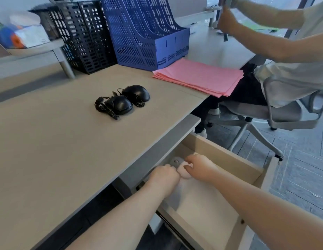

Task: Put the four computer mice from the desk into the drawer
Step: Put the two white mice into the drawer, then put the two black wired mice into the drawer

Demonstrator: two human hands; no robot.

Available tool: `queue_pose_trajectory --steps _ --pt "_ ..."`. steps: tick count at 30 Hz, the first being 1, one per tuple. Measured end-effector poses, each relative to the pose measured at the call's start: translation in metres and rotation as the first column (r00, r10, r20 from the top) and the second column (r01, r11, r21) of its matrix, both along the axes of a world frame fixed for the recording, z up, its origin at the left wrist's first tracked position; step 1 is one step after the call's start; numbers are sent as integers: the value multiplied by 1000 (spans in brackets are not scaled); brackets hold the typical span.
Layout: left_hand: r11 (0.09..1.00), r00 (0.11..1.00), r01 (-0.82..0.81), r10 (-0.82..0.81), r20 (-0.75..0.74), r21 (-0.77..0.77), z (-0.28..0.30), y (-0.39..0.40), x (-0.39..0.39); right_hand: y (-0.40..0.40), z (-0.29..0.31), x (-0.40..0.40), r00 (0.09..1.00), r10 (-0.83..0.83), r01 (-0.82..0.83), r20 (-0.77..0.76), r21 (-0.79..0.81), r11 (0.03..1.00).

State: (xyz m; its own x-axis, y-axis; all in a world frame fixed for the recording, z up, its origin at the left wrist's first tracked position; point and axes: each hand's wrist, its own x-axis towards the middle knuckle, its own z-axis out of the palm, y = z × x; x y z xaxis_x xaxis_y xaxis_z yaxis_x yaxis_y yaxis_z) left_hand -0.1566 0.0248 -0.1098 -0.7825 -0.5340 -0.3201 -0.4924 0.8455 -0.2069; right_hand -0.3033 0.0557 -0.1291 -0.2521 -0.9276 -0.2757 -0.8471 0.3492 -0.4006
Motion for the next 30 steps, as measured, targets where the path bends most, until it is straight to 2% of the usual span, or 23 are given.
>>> queue_pose_trajectory --steps 8,15,19,21,24,27,30 --pt "998 997 -7 3 -72 -63 87 34 15 25 91 -1 997 -73 66 -15 -269 961" --pt "978 954 -133 82 -290 -161 142 14 40 4 147 29 998 -51 69 48 -576 815" --pt "931 940 -219 120 -319 -294 143 -22 54 -36 157 50 1000 2 7 16 -582 813" --pt "891 902 -321 183 -392 -322 138 -44 61 -63 156 57 999 32 -29 -5 -556 831" --pt "847 806 -496 365 -466 -194 129 -79 69 -104 152 67 999 53 -47 -3 -506 861" --pt "806 710 -591 492 -503 -45 120 -113 73 -141 146 76 997 56 -27 47 -474 880" --pt "824 716 -567 477 -509 -25 116 -138 71 -172 139 80 995 22 29 99 -487 873"
